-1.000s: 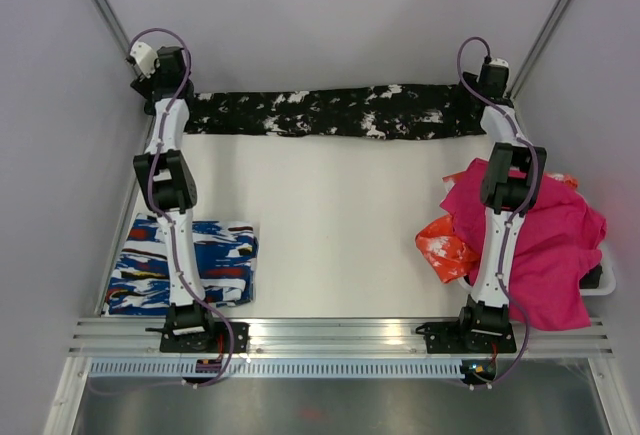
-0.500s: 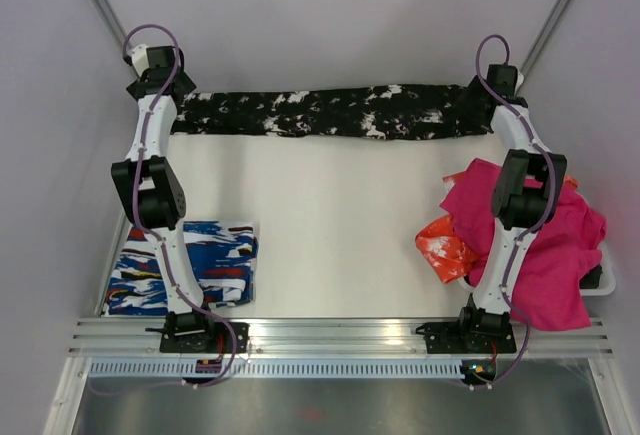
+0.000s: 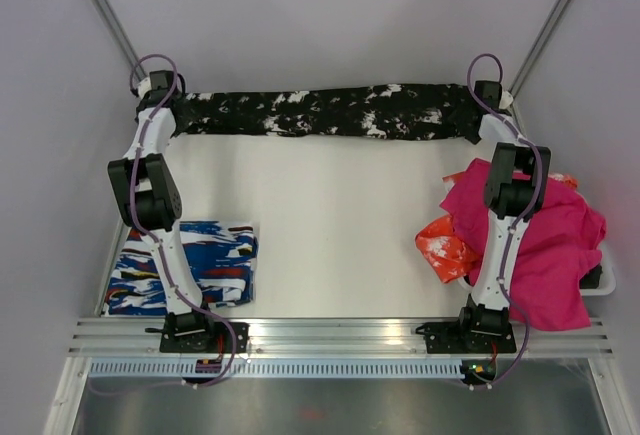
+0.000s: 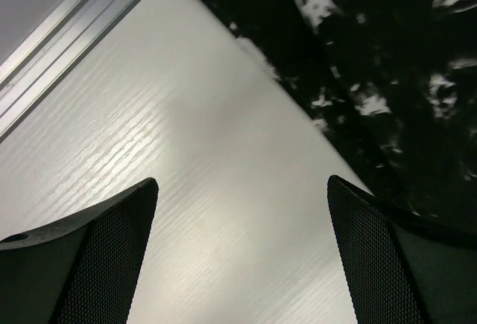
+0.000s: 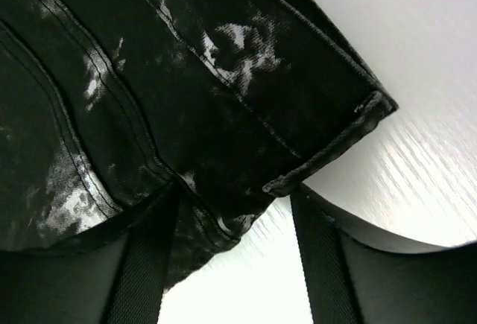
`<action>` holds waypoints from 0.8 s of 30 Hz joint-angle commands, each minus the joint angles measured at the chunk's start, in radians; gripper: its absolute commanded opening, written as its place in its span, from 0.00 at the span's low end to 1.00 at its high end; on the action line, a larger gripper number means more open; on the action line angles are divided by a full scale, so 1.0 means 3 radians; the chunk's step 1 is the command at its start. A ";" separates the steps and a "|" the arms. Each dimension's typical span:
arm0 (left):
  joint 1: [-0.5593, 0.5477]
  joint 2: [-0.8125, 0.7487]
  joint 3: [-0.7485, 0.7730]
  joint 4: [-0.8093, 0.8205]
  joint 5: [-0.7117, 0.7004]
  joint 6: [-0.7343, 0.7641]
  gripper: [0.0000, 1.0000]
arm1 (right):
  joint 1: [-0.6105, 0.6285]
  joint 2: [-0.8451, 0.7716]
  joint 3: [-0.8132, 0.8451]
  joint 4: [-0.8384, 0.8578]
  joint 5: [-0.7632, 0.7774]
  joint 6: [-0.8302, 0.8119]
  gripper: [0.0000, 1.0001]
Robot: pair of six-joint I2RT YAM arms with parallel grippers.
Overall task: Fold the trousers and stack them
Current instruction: Fold the trousers
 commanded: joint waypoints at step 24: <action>0.0282 -0.0347 -0.0392 0.0307 0.0409 -0.0609 0.87 | -0.0368 -0.0772 -0.0856 -0.0196 0.0884 -0.1132 0.00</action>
